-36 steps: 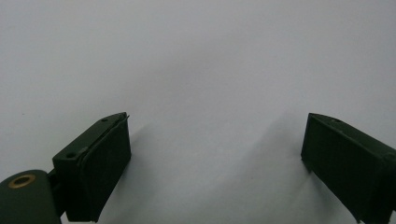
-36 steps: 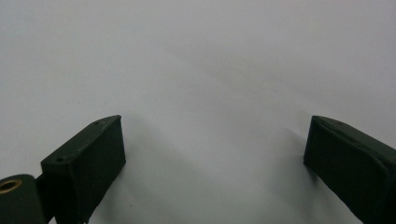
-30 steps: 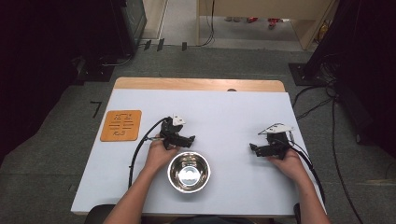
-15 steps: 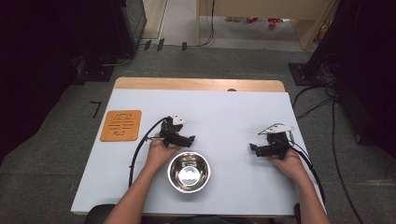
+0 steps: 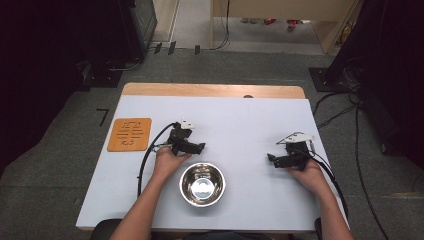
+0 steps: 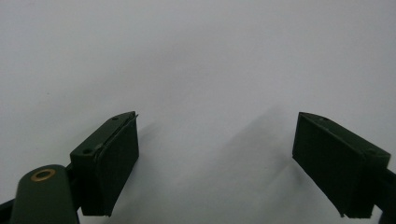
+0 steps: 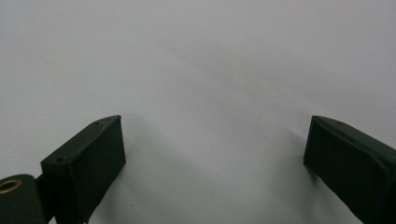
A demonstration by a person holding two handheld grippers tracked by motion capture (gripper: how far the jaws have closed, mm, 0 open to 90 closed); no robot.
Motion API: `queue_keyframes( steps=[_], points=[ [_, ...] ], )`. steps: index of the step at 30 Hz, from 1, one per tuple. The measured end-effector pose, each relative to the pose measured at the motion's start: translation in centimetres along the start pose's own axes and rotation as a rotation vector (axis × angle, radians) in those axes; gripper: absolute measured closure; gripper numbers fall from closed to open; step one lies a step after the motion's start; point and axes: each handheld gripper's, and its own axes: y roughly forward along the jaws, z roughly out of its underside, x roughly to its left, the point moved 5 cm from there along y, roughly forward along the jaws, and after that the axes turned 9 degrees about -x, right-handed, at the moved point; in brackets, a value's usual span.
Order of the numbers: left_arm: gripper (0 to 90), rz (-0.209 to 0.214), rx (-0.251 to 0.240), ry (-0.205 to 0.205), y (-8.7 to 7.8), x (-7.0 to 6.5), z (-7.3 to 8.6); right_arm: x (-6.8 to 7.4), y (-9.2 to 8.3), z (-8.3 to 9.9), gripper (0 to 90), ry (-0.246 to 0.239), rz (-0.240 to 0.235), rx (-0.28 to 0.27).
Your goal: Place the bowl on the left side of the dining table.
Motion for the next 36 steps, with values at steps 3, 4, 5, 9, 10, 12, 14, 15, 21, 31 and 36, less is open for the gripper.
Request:
queue_keyframes(
  steps=[3,4,5,9,10,12,14,15,21,31,36],
  points=[
    [15.1,0.009,0.005,-0.010,-0.1,0.0,-0.1,0.0,0.0,0.0,4.8,0.000,0.001,0.000],
    [15.2,0.009,0.005,-0.010,-0.1,0.0,-0.1,0.0,0.0,0.0,4.8,0.000,0.001,0.000],
    [15.2,0.015,0.006,-0.015,-0.2,0.0,-0.1,0.0,0.0,0.0,4.8,0.000,0.000,0.000],
    [15.1,0.030,0.014,-0.031,-0.3,-0.1,-0.2,0.0,0.0,0.0,4.8,0.000,0.001,0.000],
    [15.1,0.028,0.016,-0.035,-0.4,0.0,-0.3,0.0,0.0,0.0,4.8,-0.001,0.001,0.000],
    [15.2,0.033,0.025,-0.043,-0.4,0.0,-0.3,0.0,0.0,0.0,4.8,0.000,0.000,0.000],
    [16.0,0.041,0.035,-0.047,-0.5,0.0,-0.3,0.0,0.0,0.0,4.8,0.000,0.001,0.000],
    [16.0,0.038,0.044,-0.044,-0.5,0.0,-0.3,0.0,0.0,0.0,4.8,0.000,0.001,0.000],
    [20.8,0.053,0.049,-0.045,-1.2,-0.1,-0.6,0.0,0.0,0.0,4.8,0.000,0.001,0.000],
    [27.1,0.069,0.015,-0.022,-2.0,-0.5,-1.2,0.0,0.0,0.0,4.8,0.000,0.001,0.000],
    [39.6,0.065,-0.023,-0.009,-2.9,-0.7,-1.8,0.0,0.0,0.0,4.8,0.000,0.000,0.000]
  ],
)
